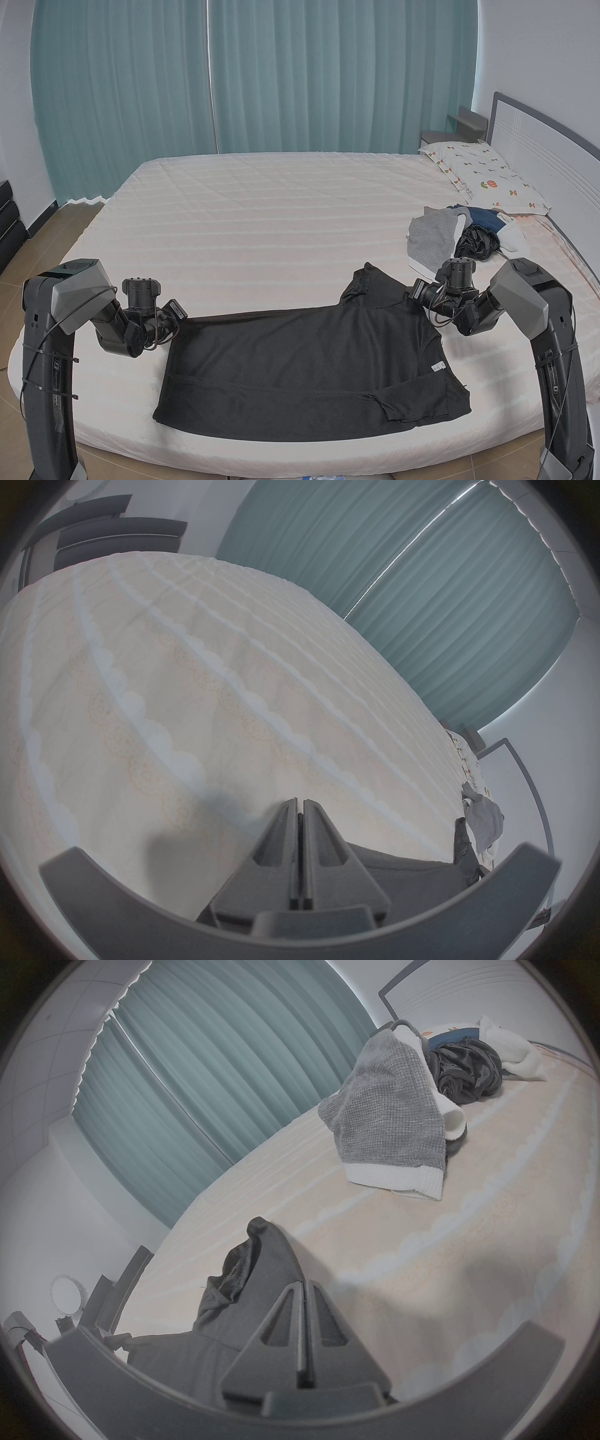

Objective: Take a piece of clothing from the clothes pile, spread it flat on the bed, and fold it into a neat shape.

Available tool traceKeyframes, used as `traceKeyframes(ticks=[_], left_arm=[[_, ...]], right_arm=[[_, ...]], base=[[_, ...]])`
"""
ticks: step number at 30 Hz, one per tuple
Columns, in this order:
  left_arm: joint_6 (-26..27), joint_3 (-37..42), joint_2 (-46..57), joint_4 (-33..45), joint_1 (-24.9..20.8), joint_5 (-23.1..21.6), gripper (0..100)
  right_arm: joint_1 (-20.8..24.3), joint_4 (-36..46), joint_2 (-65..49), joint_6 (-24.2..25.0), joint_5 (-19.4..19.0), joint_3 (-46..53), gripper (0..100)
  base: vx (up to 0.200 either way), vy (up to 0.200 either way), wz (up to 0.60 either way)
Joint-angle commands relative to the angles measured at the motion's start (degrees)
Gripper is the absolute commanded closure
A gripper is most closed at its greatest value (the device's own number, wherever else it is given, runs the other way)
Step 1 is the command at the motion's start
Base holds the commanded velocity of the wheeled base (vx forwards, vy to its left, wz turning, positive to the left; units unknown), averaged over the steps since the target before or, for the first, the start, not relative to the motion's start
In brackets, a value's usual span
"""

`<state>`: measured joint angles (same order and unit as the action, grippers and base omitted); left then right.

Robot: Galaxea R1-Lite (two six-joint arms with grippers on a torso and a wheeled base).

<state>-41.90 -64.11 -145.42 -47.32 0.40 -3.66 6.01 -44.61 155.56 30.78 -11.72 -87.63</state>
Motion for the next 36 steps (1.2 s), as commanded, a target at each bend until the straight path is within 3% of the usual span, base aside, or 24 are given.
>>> traceKeyframes(ticks=[1, 11, 22, 36], left_arm=[[0.0, -0.5, 0.3, -1.6, 0.7, 0.0, 100], [0.2, 0.0, 0.5, -4.4, 1.2, 0.2, 100], [0.6, 1.4, 1.7, -4.7, 1.5, 0.2, 100], [3.4, 5.1, 3.4, -7.5, 2.1, 0.1, 100]], right_arm=[[0.0, -1.6, -2.7, 0.3, -0.4, 2.8, 100], [-0.7, -6.2, -5.5, 0.4, -0.6, 6.8, 100], [-1.8, -12.1, -9.4, 2.2, -3.6, 15.8, 100], [-3.0, -14.5, -15.0, 2.1, -5.3, 25.0, 100]], base=[[0.0, 0.0, 0.0], [0.0, 0.0, 0.0], [0.0, 0.0, 0.0], [0.0, 0.0, 0.0]])
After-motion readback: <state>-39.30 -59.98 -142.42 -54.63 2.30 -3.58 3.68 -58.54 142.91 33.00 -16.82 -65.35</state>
